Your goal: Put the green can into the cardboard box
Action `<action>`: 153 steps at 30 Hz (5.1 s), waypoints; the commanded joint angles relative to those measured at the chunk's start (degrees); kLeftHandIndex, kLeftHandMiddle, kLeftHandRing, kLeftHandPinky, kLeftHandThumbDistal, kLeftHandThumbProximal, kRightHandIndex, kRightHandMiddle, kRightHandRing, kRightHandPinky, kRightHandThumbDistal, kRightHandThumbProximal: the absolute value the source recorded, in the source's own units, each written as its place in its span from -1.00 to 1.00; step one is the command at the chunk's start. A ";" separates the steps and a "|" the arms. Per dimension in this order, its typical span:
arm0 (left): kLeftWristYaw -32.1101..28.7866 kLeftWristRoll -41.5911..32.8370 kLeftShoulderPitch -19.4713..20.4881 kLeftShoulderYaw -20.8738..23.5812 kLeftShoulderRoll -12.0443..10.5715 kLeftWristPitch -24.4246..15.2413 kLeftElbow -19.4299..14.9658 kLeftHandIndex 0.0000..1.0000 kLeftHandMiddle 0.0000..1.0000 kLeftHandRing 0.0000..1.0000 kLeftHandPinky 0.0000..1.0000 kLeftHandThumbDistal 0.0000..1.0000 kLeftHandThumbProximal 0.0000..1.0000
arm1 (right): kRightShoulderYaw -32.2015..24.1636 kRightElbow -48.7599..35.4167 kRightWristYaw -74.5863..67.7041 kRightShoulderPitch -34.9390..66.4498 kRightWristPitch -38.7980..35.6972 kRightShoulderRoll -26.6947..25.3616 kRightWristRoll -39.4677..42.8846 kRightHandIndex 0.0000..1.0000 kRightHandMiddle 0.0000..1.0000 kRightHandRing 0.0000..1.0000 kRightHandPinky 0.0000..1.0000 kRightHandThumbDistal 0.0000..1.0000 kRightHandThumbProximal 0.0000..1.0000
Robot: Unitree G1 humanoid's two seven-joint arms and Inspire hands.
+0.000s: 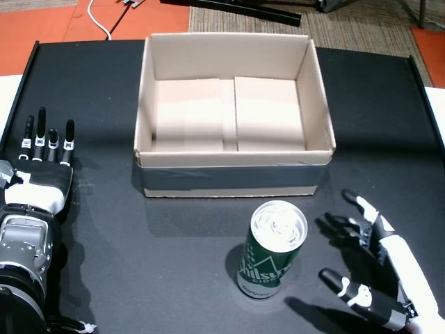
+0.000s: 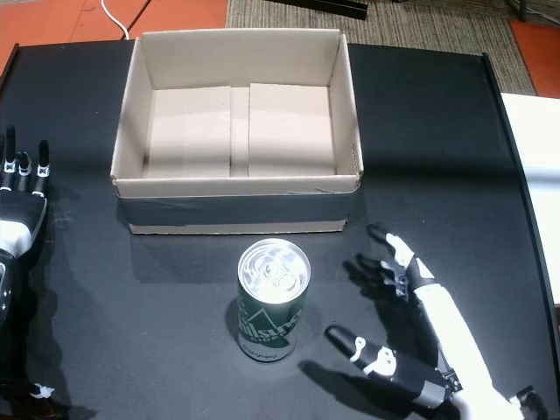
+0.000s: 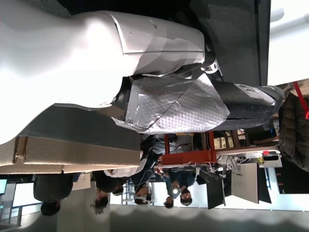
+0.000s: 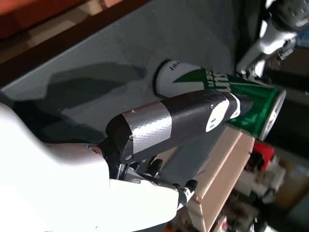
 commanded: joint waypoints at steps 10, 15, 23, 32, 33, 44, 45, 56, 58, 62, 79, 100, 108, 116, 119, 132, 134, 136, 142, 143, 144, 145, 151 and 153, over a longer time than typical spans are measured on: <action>0.20 0.44 0.45 -0.05 -0.23 -0.16 0.21 -0.16 -0.60 -0.10 0.65 0.42 1.00 | -0.31 -0.43 7.93 -4.91 2.26 -0.82 -0.86 0.53 0.77 0.91 1.00 1.00 0.57; -0.66 0.70 0.67 -0.24 -0.20 -0.09 0.24 -0.21 -0.63 -0.14 0.66 0.42 1.00 | 0.40 0.68 11.46 -8.14 4.02 0.18 -1.66 0.58 0.79 0.92 1.00 1.00 0.44; -0.82 0.65 0.73 -0.22 -0.31 -0.21 0.27 -0.21 -0.65 -0.16 0.61 0.38 0.98 | 0.98 1.49 13.73 -13.01 7.31 2.13 -3.93 0.62 0.83 1.00 1.00 1.00 0.41; -0.37 0.83 0.65 -0.36 -0.26 -0.25 0.25 -0.18 -0.62 -0.13 0.67 0.35 1.00 | 2.01 2.17 13.33 -15.72 8.53 2.74 -6.23 0.66 0.89 1.00 1.00 1.00 0.39; -0.40 0.78 0.65 -0.32 -0.27 -0.26 0.25 -0.18 -0.62 -0.13 0.66 0.34 1.00 | 1.87 2.27 13.87 -15.80 8.62 2.92 -5.81 0.67 0.89 1.00 1.00 1.00 0.37; -0.94 0.29 0.37 0.11 -0.27 -0.08 0.21 -0.21 -0.62 -0.12 0.66 0.30 1.00 | 0.37 2.44 19.28 -16.25 9.72 3.97 -2.19 0.69 0.89 1.00 1.00 1.00 0.35; -0.77 0.29 0.32 0.14 -0.25 -0.05 0.22 -0.22 -0.61 -0.14 0.65 0.28 1.00 | -0.08 2.50 20.85 -16.31 10.34 4.35 -1.26 0.68 0.87 1.00 1.00 1.00 0.35; 0.94 0.45 -0.16 0.00 -0.29 -0.39 0.23 -0.48 -0.65 -0.19 0.48 0.25 0.96 | -4.25 2.39 32.69 -17.55 16.45 8.89 5.33 0.32 0.34 0.49 0.72 1.00 0.07; 0.43 0.10 -0.06 0.30 -0.33 -0.21 0.21 -0.50 -0.63 -0.15 0.49 0.22 0.91 | -5.80 2.59 35.68 -17.82 16.97 9.81 7.39 0.28 0.29 0.44 0.70 1.00 0.08; -0.26 0.12 0.13 0.33 -0.35 -0.10 0.18 -0.52 -0.56 -0.07 0.52 0.20 0.88 | -8.21 2.99 38.59 -18.25 18.69 10.92 9.67 0.24 0.26 0.40 0.67 1.00 0.15; -0.29 -0.18 -0.03 0.52 -0.37 -0.32 0.03 0.33 -0.15 0.25 0.58 -0.07 0.90 | -8.35 2.68 43.24 -19.32 20.06 10.22 7.49 0.27 0.15 0.12 0.51 1.00 0.25; -1.29 -0.69 0.57 0.98 -0.94 -0.73 -0.43 0.43 0.12 0.42 0.71 -0.93 0.98 | -2.91 2.51 27.34 -19.37 16.66 7.83 -2.50 -0.42 -0.59 -0.61 -0.58 -0.53 -0.20; -2.31 -0.71 1.24 0.96 -0.89 -0.66 -0.66 0.46 0.25 0.51 0.80 -1.00 0.99 | -2.78 3.23 21.72 -19.12 14.73 9.23 -2.76 -1.00 -1.00 -0.98 -0.90 -0.88 0.00; -2.07 -0.75 1.52 0.99 -0.86 -0.74 -0.71 0.46 0.30 0.53 0.78 -1.00 0.97 | -1.82 3.25 16.41 -19.07 13.82 9.49 -4.79 -1.00 -1.00 -1.00 -1.00 -1.00 -0.12; -2.47 -0.72 1.70 0.94 -0.88 -0.63 -0.72 0.47 0.35 0.57 0.79 -1.00 0.98 | -1.05 3.14 13.11 -19.26 12.47 9.20 -6.82 -1.00 -1.00 -1.00 -1.00 -0.93 0.29; -2.48 -0.50 1.76 0.45 -0.97 -0.58 -0.57 0.44 0.39 0.66 0.83 -1.00 1.00 | 0.87 0.02 4.74 -26.70 -2.03 7.75 -10.43 -1.00 -1.00 -1.00 -0.88 -0.39 0.61; -2.19 -0.45 1.67 0.39 -0.99 -0.67 -0.54 0.41 0.36 0.62 0.79 -1.00 1.00 | 0.65 -0.90 2.20 -28.21 -4.43 7.58 -11.79 -1.00 -1.00 -1.00 -0.87 -0.36 0.68; -2.26 -0.37 1.73 0.28 -0.92 -0.50 -0.49 0.36 0.34 0.60 0.76 -1.00 1.00 | 0.30 -1.71 -0.49 -30.00 -6.74 7.51 -13.09 -1.00 -1.00 -1.00 -0.90 -0.60 0.59; -1.62 0.19 1.74 -0.32 -0.94 -0.98 -0.37 0.33 0.35 0.60 0.78 -1.00 1.00 | -1.98 -3.06 -7.16 -34.35 -9.89 8.98 -13.87 -1.00 -1.00 -1.00 -0.94 -0.67 0.58; -1.42 0.05 1.68 -0.23 -0.95 -0.94 -0.34 0.36 0.37 0.60 0.77 -1.00 1.00 | -2.67 -3.50 -9.02 -34.89 -10.51 9.16 -15.00 -1.00 -1.00 -1.00 -0.93 -0.75 0.55; -1.38 -0.04 1.66 -0.16 -0.97 -0.95 -0.31 0.40 0.37 0.58 0.76 -1.00 1.00 | -3.37 -3.74 -10.56 -35.67 -11.37 9.47 -15.71 -1.00 -1.00 -1.00 -0.89 -0.84 0.44; -1.31 -0.04 1.63 -0.17 -0.99 -0.98 -0.29 0.43 0.39 0.60 0.78 -1.00 1.00 | -4.04 -4.22 -12.32 -36.44 -11.63 9.55 -17.10 -1.00 -1.00 -1.00 -0.91 -0.82 0.40; -0.95 -0.45 1.42 0.25 -1.15 -0.80 -0.22 0.37 0.30 0.49 0.76 -1.00 1.00 | -7.07 -7.40 -30.60 -40.20 -9.55 9.31 -31.36 -1.00 -1.00 -1.00 -0.96 -0.73 0.41; -0.87 -0.56 1.37 0.36 -1.19 -0.73 -0.21 0.38 0.28 0.46 0.71 -1.00 1.00 | -4.79 -10.23 -45.80 -41.55 -4.94 8.04 -42.22 -1.00 -1.00 -1.00 -1.00 -0.57 0.40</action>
